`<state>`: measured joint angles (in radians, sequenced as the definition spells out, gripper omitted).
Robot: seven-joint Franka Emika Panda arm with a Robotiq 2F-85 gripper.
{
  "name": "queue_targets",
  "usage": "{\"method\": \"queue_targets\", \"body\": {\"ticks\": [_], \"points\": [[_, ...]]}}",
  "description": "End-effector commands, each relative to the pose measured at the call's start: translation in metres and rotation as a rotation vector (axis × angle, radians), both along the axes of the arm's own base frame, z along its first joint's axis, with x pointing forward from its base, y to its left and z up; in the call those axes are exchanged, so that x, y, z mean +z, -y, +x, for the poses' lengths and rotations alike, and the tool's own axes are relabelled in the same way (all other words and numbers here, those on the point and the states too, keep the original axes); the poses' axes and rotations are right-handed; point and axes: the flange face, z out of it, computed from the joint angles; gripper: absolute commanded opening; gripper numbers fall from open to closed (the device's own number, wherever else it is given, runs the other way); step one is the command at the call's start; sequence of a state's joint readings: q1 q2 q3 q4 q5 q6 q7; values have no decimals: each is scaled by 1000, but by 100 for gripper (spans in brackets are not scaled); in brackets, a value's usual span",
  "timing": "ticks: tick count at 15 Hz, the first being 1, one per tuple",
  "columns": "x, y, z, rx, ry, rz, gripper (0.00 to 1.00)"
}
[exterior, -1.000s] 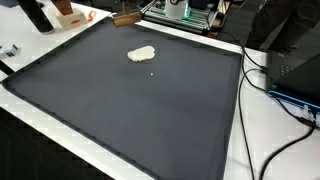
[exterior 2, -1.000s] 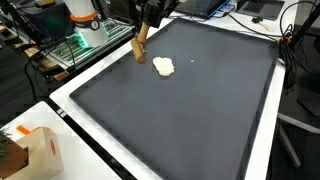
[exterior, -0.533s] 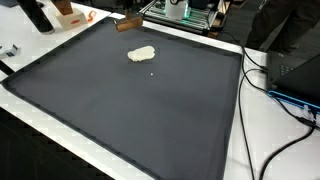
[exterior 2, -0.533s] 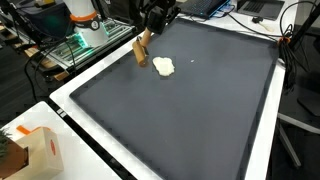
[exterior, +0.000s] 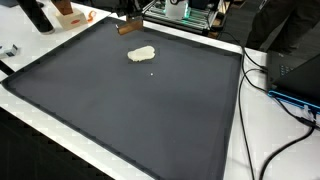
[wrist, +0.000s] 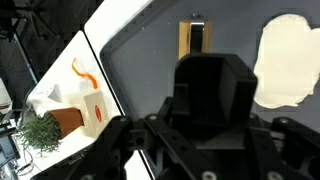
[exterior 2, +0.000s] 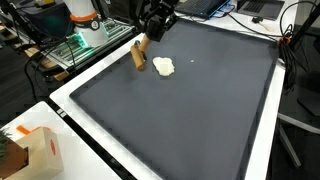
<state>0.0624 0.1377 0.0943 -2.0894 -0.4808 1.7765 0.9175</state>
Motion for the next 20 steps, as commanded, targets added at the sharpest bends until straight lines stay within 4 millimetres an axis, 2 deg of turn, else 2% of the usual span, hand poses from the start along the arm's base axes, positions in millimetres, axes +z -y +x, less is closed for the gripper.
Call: {"method": "queue_targets", "body": {"ticks": [1,11,20], "points": [[-3,4,4,20,-26,2,24],[-18,14,11,55,-28,46,24],[-22,29,18,101,32,141,24]]}}
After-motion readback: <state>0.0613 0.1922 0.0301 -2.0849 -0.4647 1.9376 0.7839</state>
